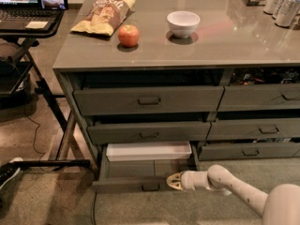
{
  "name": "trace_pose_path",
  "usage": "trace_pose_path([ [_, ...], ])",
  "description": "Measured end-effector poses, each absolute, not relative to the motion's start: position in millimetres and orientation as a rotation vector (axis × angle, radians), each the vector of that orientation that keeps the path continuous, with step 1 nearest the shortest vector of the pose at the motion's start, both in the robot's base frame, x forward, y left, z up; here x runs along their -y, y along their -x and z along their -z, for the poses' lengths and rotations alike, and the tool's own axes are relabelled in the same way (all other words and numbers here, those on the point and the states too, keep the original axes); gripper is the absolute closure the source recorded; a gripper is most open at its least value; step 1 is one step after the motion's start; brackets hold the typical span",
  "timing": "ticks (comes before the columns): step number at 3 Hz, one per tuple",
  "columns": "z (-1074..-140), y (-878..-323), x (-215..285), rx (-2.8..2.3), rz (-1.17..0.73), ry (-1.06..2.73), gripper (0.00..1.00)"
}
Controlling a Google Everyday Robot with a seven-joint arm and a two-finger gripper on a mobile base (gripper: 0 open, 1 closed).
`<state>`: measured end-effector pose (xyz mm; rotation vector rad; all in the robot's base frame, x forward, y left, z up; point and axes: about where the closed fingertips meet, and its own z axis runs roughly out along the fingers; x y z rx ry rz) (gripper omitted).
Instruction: Close bottom drawer
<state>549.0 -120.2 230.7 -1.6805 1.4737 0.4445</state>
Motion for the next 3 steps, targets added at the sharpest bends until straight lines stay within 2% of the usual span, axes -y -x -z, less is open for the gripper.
trace_pose_path([
  [2, -262.1, -575.6, 121.5, -1.457, -0.343, 1.657, 1.00],
  [3, -241.5, -575.5, 120.2, -1.527, -0.447, 1.661, 1.00],
])
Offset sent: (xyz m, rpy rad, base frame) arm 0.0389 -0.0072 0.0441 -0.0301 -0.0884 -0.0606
